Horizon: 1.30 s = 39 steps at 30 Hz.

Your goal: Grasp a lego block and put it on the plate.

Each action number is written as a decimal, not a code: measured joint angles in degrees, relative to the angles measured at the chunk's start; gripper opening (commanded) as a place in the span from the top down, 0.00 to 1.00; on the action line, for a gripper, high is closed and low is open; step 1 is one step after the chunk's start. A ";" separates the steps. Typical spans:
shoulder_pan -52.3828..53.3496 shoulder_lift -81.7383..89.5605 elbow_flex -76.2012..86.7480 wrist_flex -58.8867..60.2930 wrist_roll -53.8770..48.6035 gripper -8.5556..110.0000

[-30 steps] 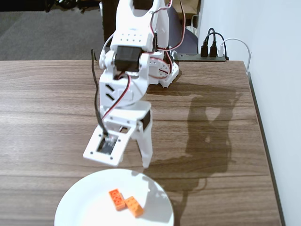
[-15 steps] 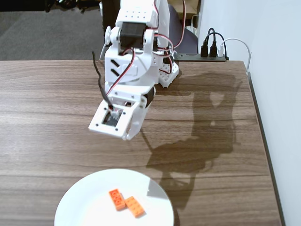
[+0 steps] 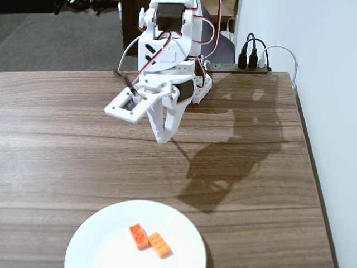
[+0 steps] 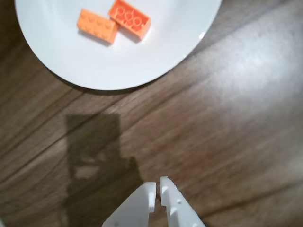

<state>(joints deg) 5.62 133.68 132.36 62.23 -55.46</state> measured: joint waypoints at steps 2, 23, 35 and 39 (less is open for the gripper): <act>0.00 4.31 2.81 0.09 5.71 0.92; -0.18 39.55 23.12 8.00 40.69 0.92; -1.41 51.06 27.69 10.72 48.78 0.92; -1.32 54.32 31.03 11.07 49.75 0.92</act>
<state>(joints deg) 4.31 188.00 163.39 73.30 -5.71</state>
